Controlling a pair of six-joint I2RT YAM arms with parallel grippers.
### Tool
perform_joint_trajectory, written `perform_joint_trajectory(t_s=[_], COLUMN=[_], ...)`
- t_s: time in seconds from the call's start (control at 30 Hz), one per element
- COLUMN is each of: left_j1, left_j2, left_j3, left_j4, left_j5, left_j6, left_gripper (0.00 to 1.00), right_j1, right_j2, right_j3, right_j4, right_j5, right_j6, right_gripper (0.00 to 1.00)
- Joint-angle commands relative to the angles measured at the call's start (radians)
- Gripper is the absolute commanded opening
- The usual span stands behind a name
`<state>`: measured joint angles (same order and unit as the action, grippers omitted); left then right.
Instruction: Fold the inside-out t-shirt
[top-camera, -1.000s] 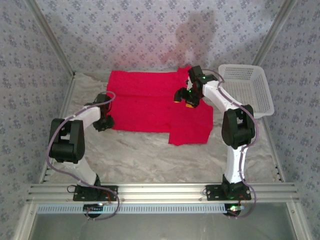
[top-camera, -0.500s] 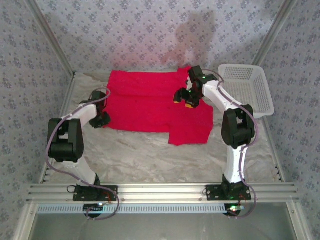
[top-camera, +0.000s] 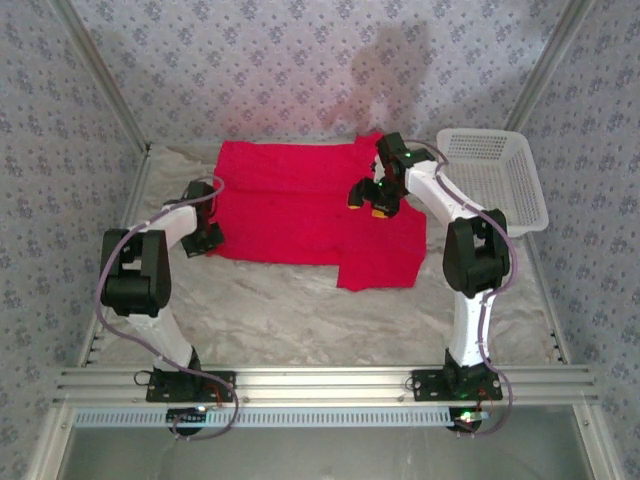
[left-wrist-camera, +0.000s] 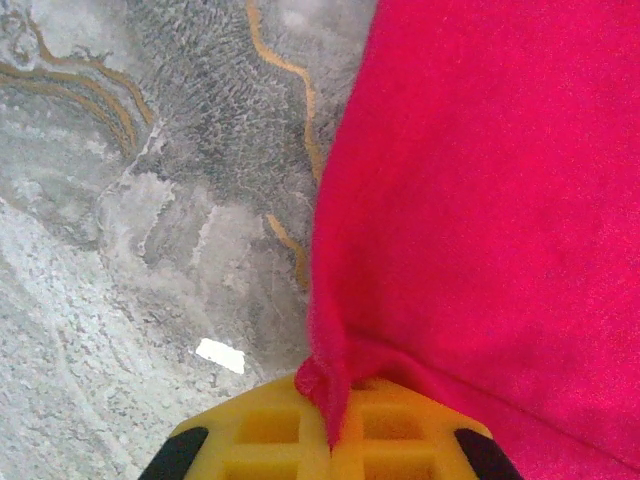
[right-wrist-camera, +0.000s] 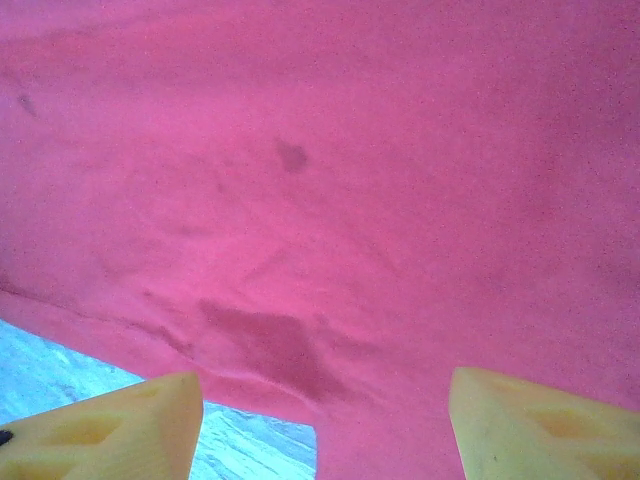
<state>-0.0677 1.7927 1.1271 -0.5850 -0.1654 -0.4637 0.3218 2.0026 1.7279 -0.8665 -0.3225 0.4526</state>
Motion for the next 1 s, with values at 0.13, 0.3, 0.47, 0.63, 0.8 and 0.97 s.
perform_joint_trajectory(t_s=[0.13, 0.3, 0.47, 0.63, 0.8, 0.97], left_j1=[-0.015, -0.017, -0.01, -0.002, 0.022, 0.083], left_j2=[-0.178, -0.264, -0.281, -0.292, -0.316, -0.362], left_j3=[0.015, -0.03, -0.035, -0.041, -0.028, 0.054], left_j4=[-0.047, -0.001, -0.002, 0.011, 0.01, -0.016], left_j5=[0.062, 0.147, 0.154, 0.172, 0.212, 0.32], left_j6=[0.003, 0.014, 0.026, 0.023, 0.02, 0.019], left_gripper=[0.0, 0.0, 0.0, 0.0, 0.0, 0.0], right_j1=[0.029, 0.068, 0.126, 0.128, 0.1, 0.061], right_j2=[-0.199, -0.309, -0.299, -0.224, -0.16, -0.279], right_j3=[-0.313, -0.543, -0.63, -0.626, -0.586, -0.419], right_j4=[-0.099, -0.045, 0.031, 0.135, 0.199, 0.022], right_j5=[0.135, 0.127, 0.113, 0.164, 0.196, 0.231], right_j6=[-0.036, 0.014, 0.055, 0.089, 0.091, 0.037], right_gripper=[0.68, 0.7, 0.75, 0.74, 0.22, 0.0])
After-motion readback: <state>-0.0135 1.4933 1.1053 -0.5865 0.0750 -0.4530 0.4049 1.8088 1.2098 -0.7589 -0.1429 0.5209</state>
